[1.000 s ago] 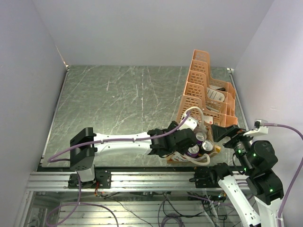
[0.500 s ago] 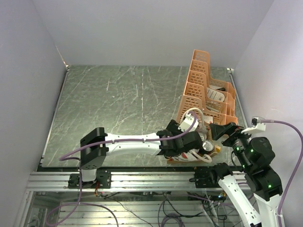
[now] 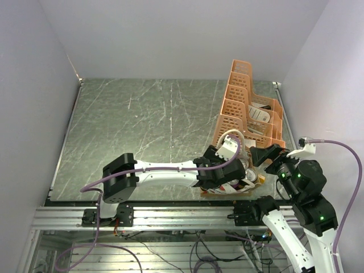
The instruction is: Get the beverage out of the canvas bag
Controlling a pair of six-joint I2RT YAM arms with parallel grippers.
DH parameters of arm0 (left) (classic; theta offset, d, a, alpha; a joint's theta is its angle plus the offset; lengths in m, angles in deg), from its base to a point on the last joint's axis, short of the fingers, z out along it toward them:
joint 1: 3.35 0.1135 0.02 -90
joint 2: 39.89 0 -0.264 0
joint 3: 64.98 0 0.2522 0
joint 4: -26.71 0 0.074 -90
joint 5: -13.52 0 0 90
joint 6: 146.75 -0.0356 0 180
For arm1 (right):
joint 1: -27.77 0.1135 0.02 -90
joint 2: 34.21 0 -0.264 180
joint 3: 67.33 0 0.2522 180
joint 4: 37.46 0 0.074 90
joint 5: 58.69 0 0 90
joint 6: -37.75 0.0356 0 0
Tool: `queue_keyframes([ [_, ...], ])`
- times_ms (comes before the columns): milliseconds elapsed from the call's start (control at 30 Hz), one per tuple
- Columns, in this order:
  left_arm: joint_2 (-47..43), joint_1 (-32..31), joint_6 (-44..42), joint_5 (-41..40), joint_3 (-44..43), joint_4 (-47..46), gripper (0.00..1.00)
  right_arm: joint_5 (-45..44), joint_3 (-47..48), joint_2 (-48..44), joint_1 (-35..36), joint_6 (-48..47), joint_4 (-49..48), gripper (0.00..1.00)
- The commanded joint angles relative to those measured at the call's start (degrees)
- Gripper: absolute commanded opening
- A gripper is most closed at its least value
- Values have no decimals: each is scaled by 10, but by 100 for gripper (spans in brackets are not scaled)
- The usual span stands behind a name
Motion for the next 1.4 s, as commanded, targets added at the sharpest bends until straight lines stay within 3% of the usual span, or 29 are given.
queue_keyframes([
  [0, 16, 4, 21, 4, 26, -21, 69, 0, 3, 5, -3, -2, -8, 93],
  [67, 18, 4, 16, 8, 28, -27, 67, 2, 1, 7, -3, -2, -7, 93],
  [233, 33, 4, 18, -3, 22, -14, 79, -4, 3, 3, -3, 0, -7, 93],
  [567, 30, 9, 3, 12, 36, -45, 77, -4, -4, -6, -3, 6, -9, 93],
  [800, 24, 10, 4, 31, 37, -45, 55, -2, -5, -6, -3, 6, -10, 93],
  [1033, -20, 10, -16, 55, 48, -60, 40, -1, -6, -1, -3, 6, -9, 93],
  [1200, -49, 10, -27, 68, 45, -61, 22, -2, -7, -1, -4, 8, -10, 93],
  [1367, -73, 9, -46, 82, 34, -61, 18, -2, -6, 2, -5, 8, -10, 93],
])
